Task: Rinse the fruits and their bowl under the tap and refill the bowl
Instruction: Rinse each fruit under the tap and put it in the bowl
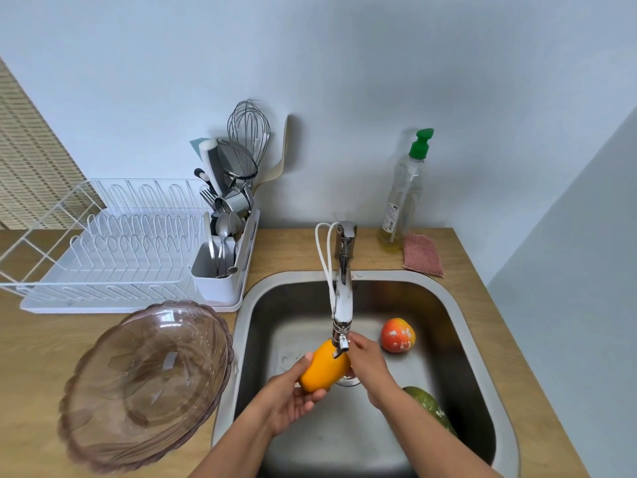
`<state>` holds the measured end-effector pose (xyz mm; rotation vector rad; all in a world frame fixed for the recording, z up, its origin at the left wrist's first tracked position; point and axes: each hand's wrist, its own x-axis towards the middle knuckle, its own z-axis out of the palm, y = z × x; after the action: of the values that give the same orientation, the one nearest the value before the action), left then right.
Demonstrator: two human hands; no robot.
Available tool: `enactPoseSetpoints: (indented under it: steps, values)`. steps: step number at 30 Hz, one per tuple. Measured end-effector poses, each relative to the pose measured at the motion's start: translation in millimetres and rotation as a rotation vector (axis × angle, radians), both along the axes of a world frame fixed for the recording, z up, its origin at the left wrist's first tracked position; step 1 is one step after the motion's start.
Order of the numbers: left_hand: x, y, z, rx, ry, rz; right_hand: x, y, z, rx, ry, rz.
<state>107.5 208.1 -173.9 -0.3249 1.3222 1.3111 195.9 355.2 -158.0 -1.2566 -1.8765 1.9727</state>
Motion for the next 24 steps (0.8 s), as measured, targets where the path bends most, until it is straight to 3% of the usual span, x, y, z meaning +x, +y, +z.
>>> enactPoseSetpoints:
  steps: [3,8,12,16,20,24]
  values:
    - [-3,1,2,0.004,-0.053,-0.004,3,-4,-6,0.011,0.029,0.153]
    - [-7,1,-1,0.005,-0.129,-0.026,3,3,-9,-0.049,0.005,-0.003]
    - [-7,0,-4,-0.003,-0.145,-0.075,7,2,-8,-0.011,0.02,0.141]
    - [-3,2,-3,-0.052,-0.027,-0.196,4,2,-5,-0.049,-0.022,0.019]
    - [2,5,-2,-0.043,0.212,-0.212,2,-1,-7,-0.011,-0.084,-0.031]
    - [0,-1,-5,0.011,0.224,-0.25,4,-3,-12,0.05,-0.081,-0.014]
